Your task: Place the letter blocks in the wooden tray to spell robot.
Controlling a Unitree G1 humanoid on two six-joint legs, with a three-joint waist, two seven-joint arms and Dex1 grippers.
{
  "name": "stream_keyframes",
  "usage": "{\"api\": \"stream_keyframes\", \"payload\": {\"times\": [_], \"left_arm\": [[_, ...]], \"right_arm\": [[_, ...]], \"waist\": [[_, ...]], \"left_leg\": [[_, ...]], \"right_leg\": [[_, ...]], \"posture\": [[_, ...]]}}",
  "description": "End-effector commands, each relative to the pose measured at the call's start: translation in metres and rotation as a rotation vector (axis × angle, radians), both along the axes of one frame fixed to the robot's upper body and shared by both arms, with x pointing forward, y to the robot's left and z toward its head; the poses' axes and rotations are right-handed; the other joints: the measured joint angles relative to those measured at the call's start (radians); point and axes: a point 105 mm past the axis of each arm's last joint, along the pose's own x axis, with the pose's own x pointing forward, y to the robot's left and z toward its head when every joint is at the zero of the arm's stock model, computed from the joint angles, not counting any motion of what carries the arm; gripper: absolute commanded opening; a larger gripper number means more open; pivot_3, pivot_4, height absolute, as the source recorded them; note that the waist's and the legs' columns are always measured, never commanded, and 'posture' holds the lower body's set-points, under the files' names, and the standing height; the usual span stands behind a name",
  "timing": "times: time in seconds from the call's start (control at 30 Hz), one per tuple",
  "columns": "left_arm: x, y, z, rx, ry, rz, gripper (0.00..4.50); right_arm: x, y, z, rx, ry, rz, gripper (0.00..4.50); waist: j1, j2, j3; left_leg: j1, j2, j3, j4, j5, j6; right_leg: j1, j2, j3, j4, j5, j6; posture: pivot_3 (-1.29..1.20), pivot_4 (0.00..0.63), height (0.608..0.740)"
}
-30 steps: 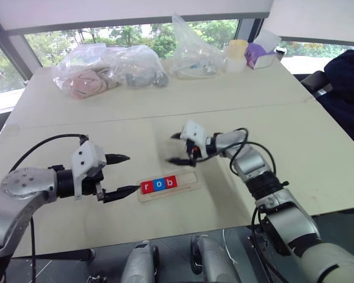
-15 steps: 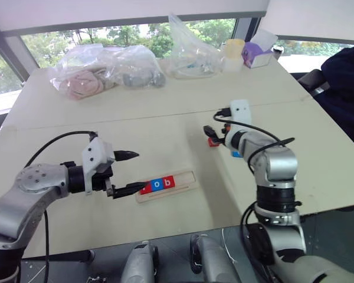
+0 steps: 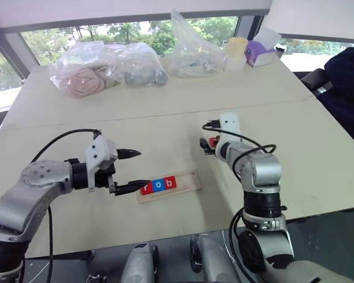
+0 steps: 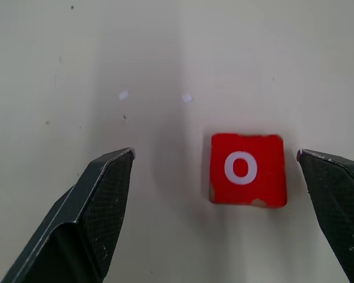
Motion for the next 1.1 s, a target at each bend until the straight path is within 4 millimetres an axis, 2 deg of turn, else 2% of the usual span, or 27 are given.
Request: {"api": "stream_keyframes", "payload": {"times": [0.03, 0.2, 0.23, 0.33, 0.43, 0.47, 0.57, 0.67, 0.77, 0.83, 0.93, 1.1], "left_arm": [[-0.003, -0.002, 0.008, 0.001, -0.046, 0.002, 4.5], [-0.003, -0.002, 0.008, -0.001, -0.051, 0.012, 4.5], [-0.003, -0.003, 0.009, -0.004, -0.053, 0.014, 4.5], [-0.004, -0.004, 0.009, -0.007, -0.056, 0.017, 4.5], [-0.003, -0.003, 0.008, -0.007, -0.058, 0.021, 4.5], [-0.003, -0.003, 0.008, -0.007, -0.058, 0.022, 4.5], [-0.002, -0.003, 0.008, -0.008, -0.059, 0.022, 4.5], [-0.001, -0.005, 0.008, -0.01, -0.06, 0.017, 4.5], [0.0, -0.005, 0.007, -0.013, -0.057, 0.011, 4.5], [0.0, -0.006, 0.007, -0.013, -0.053, 0.007, 4.5], [0.0, -0.006, 0.005, -0.013, -0.043, -0.008, 4.5], [0.002, -0.006, 0.005, -0.012, -0.037, -0.02, 4.5]], "right_arm": [[0.004, 0.007, 0.004, 0.013, -0.033, 0.012, 4.47], [0.008, 0.002, -0.007, -0.013, -0.019, 0.002, 4.47], [0.009, 0.0, -0.01, -0.017, -0.013, -0.001, 4.23], [0.009, -0.001, -0.015, -0.019, 0.003, 0.002, 3.2], [0.006, -0.003, -0.019, -0.039, 0.015, 0.003, 1.51], [0.005, -0.004, -0.02, -0.046, 0.021, 0.005, 1.17], [-0.001, -0.003, -0.022, -0.05, 0.046, 0.036, 1.19], [-0.012, -0.012, -0.009, -0.049, 0.035, 0.047, 1.19], [-0.03, -0.02, 0.007, -0.032, 0.033, 0.077, 1.19], [-0.045, -0.019, 0.011, -0.024, 0.053, 0.134, 1.19], [-0.07, -0.016, 0.006, -0.029, 0.092, 0.206, 1.19], [-0.084, -0.019, 0.002, -0.042, 0.086, 0.212, 1.19]], "waist": [[0.0, 0.0, 0.0], [0.0, -0.001, 0.0], [0.0, -0.001, -0.001], [-0.001, -0.001, -0.001], [-0.006, -0.001, -0.001], [-0.008, -0.001, -0.001], [-0.015, -0.001, -0.001], [-0.014, -0.001, -0.001], [-0.012, -0.001, -0.001], [-0.012, -0.001, -0.001], [-0.013, -0.001, -0.001], [-0.017, -0.001, -0.001]], "left_leg": [[0.0, 0.0, 0.0, 0.0, 0.0, 0.0], [0.001, 0.0, 0.0, 0.001, 0.0, 0.0], [0.001, 0.0, 0.0, 0.001, 0.0, 0.0], [0.002, 0.0, 0.0, 0.001, 0.0, 0.0], [0.002, 0.0, 0.0, 0.001, 0.0, 0.0], [0.002, 0.0, 0.0, 0.001, 0.0, 0.0], [0.002, 0.0, -0.001, 0.001, 0.0, 0.0], [0.002, 0.0, -0.002, 0.001, 0.0, 0.0], [0.001, 0.0, -0.002, 0.001, 0.0, 0.0], [0.0, 0.0, -0.001, 0.001, 0.0, 0.0], [0.0, 0.0, -0.002, 0.001, 0.0, 0.0], [0.0, 0.0, -0.002, 0.001, 0.0, 0.0]], "right_leg": [[0.0, 0.0, 0.0, 0.0, 0.0, 0.0], [0.001, 0.0, 0.0, 0.0, -0.001, 0.001], [0.001, 0.0, 0.0, 0.0, -0.001, 0.001], [0.002, 0.0, 0.0, 0.0, -0.001, 0.001], [0.002, 0.0, 0.0, 0.0, -0.001, 0.001], [0.002, 0.0, 0.0, 0.0, -0.001, 0.001], [0.002, 0.0, 0.0, 0.001, -0.001, 0.001], [0.002, 0.0, 0.0, 0.001, -0.001, 0.001], [0.002, -0.001, 0.0, 0.0, -0.001, 0.001], [0.001, -0.002, 0.0, 0.0, -0.001, 0.001], [0.001, -0.002, -0.001, 0.0, -0.001, 0.002], [0.001, -0.001, -0.001, 0.0, -0.003, 0.003]], "posture": [[0.0, 0.15, 0.74], [0.0, 0.15, 0.74], [0.0, 0.15, 0.74], [0.0, 0.15, 0.74], [0.0, 0.15, 0.74], [0.0, 0.15, 0.74], [0.0, 0.15, 0.74], [0.0, 0.15, 0.74], [0.0, 0.15, 0.74], [0.0, 0.15, 0.74], [0.0, 0.15, 0.74], [0.0, 0.15, 0.74]]}}
